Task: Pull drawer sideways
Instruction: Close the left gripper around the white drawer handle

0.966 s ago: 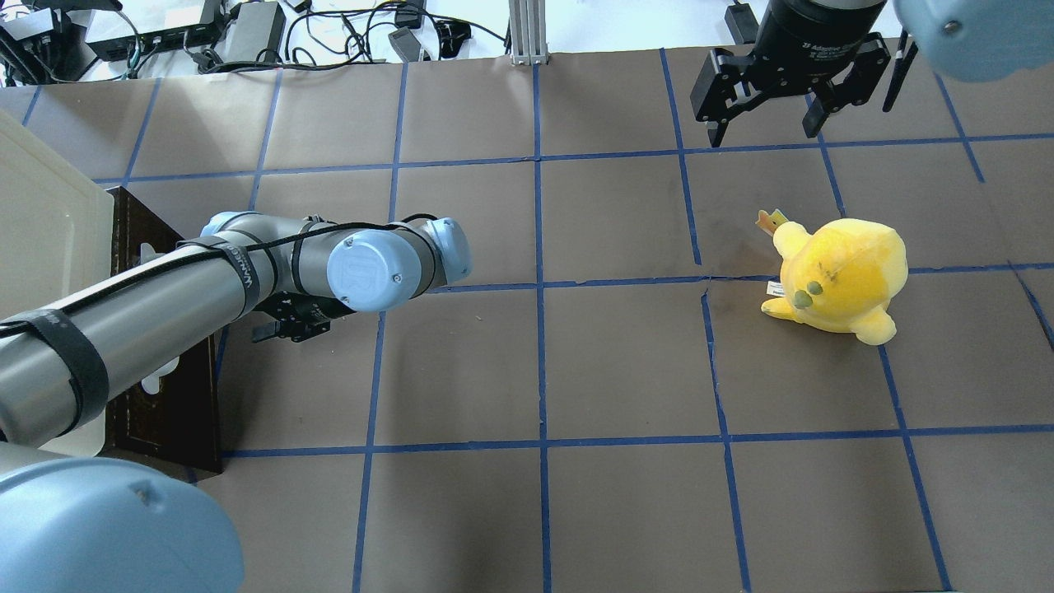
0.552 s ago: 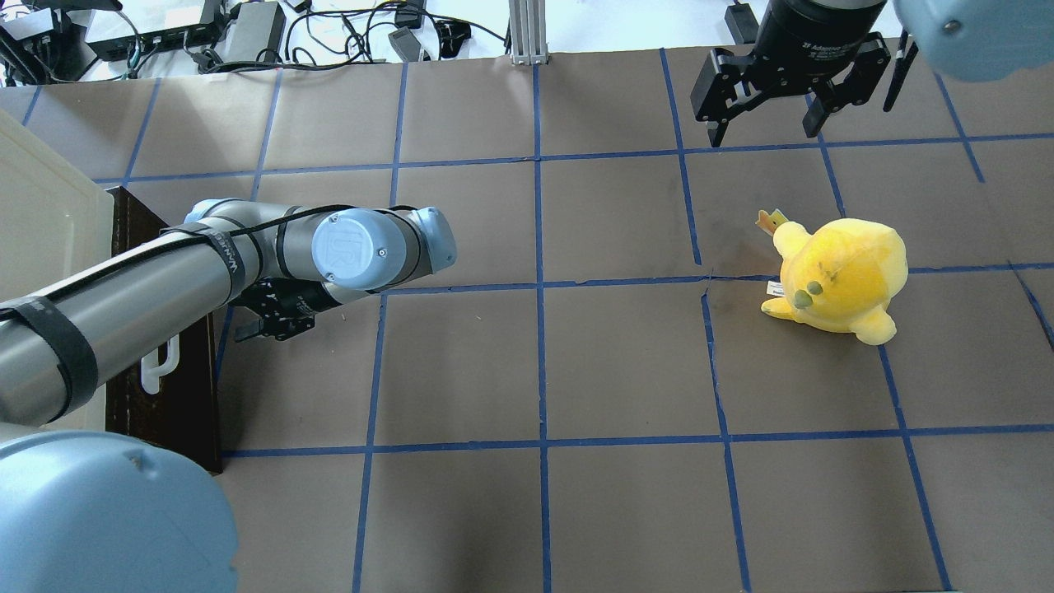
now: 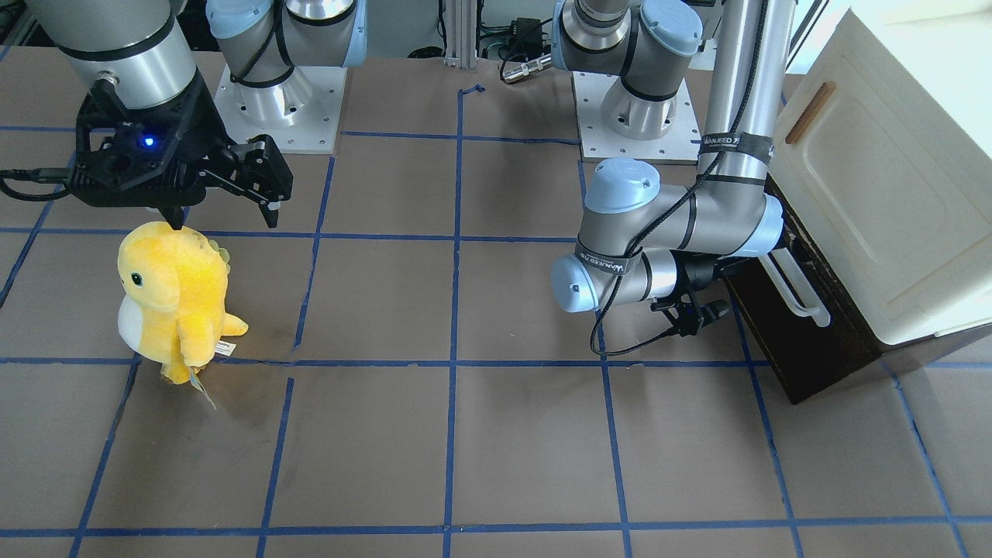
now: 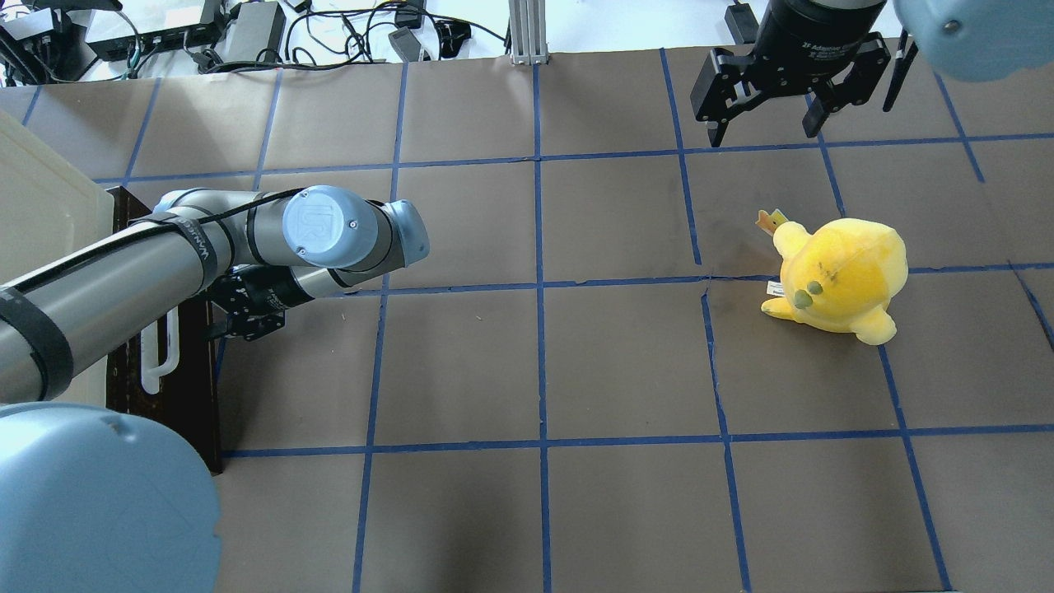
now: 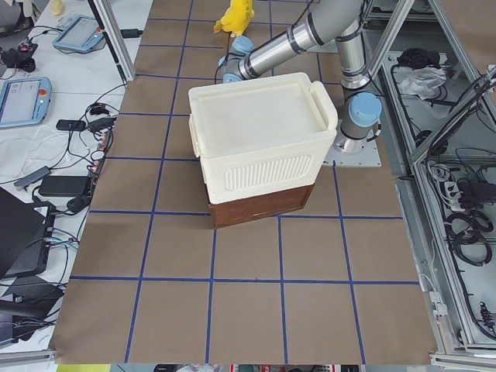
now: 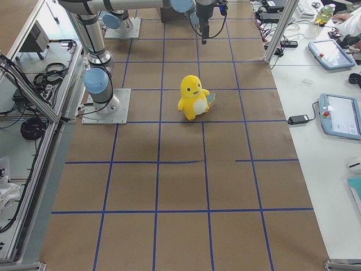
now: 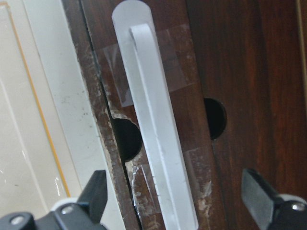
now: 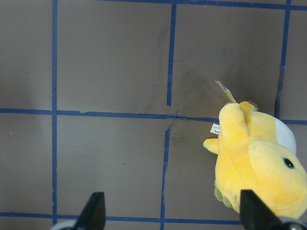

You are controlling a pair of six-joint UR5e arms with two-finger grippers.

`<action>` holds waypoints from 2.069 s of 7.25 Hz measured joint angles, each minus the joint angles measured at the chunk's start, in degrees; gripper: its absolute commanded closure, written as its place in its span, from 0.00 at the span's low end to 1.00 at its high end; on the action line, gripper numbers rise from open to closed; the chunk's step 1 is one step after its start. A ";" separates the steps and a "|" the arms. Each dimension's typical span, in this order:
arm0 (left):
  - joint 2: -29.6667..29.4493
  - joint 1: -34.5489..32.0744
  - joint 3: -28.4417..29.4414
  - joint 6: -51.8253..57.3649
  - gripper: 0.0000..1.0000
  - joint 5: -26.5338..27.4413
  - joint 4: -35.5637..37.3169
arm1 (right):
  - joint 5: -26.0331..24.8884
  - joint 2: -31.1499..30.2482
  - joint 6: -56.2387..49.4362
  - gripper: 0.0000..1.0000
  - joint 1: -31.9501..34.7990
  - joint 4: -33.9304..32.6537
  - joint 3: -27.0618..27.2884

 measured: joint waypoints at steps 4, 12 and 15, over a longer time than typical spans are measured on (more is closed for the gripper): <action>-0.12 0.09 -0.39 -2.74 0.83 0.03 -1.81 | 0.00 0.00 0.02 0.00 0.00 0.00 0.00; -1.01 0.02 0.03 -4.37 0.88 0.06 -2.64 | 0.00 0.00 0.02 0.00 0.00 0.00 0.00; -1.47 0.01 0.18 -4.50 0.88 -0.06 -2.60 | -0.02 0.00 0.02 0.00 0.00 0.00 0.00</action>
